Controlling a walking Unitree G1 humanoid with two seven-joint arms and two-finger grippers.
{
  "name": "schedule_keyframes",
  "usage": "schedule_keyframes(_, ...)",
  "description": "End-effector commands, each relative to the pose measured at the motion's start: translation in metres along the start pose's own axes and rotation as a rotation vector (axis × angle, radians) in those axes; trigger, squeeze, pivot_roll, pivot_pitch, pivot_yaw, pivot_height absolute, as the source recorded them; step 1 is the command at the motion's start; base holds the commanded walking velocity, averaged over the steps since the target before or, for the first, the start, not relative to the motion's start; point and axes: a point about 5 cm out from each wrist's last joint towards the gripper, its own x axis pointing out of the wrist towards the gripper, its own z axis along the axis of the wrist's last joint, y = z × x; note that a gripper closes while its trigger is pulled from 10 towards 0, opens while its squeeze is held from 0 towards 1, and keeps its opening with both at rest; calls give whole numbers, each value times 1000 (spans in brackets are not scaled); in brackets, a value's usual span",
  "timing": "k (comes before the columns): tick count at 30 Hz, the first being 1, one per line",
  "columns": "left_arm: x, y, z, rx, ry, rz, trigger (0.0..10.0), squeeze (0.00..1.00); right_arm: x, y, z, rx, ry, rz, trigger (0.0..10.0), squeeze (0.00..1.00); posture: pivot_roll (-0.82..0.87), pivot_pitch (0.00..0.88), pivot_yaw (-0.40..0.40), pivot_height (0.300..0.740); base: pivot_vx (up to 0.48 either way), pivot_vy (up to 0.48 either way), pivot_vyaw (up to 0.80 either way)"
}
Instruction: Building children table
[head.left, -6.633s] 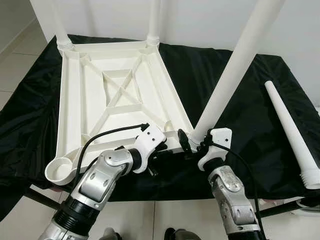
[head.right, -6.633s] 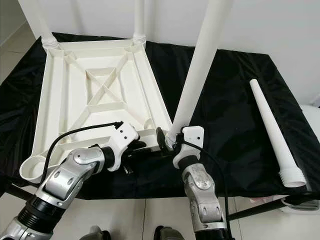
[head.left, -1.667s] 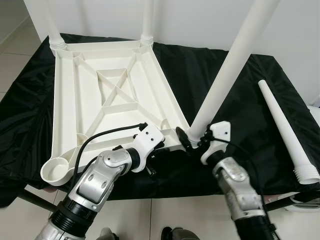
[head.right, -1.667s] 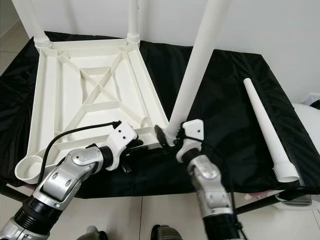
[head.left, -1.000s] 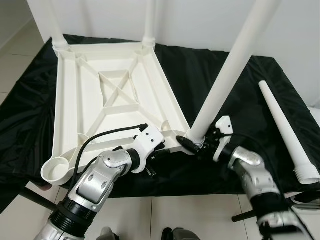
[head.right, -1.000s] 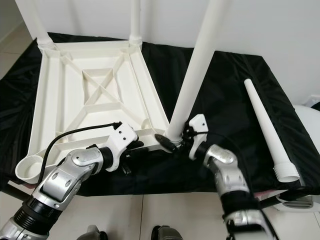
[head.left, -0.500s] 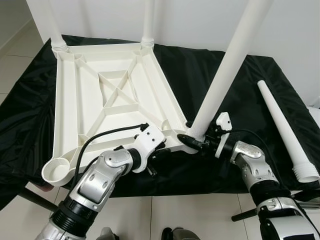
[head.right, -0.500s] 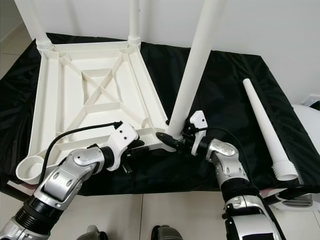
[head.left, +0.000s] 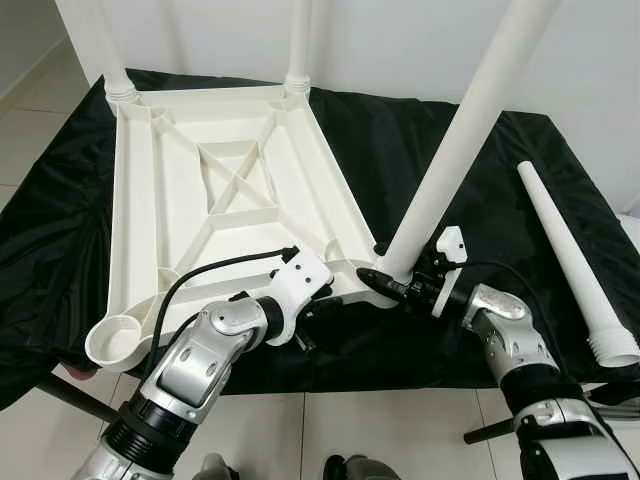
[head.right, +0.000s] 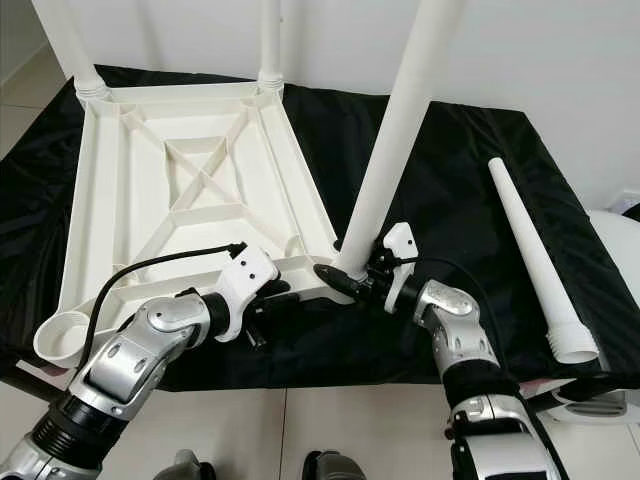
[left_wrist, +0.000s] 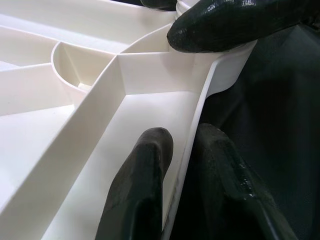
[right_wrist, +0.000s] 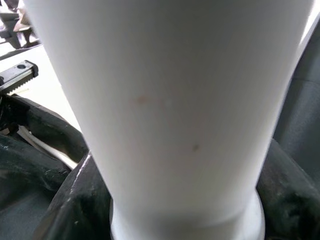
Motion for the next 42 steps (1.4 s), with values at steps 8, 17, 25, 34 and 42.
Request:
schedule_keyframes(8,0,-2,9,14,-41,-35,10000,0,-23,-11,-10,-15,-18,-345,0,0,-58,121,-54,740,0,0,0)
schedule_keyframes(17,1,-2,9,15,-43,-35,10000,0,-20,-4,-12,-18,-51,-479,0,0,-59,119,-57,740,0,0,0)
schedule_keyframes(25,1,-2,9,12,-45,-32,10000,0,-15,9,-17,18,-67,-650,0,0,-55,120,-60,740,0,0,0)
schedule_keyframes(34,1,-3,9,12,-42,-36,10000,0,-1,28,-19,18,-68,-785,0,0,-48,116,-62,740,0,0,0)
schedule_keyframes(42,1,-4,9,13,-42,-36,10000,0,16,44,-14,24,-86,-894,0,0,-43,109,-64,740,0,0,0)
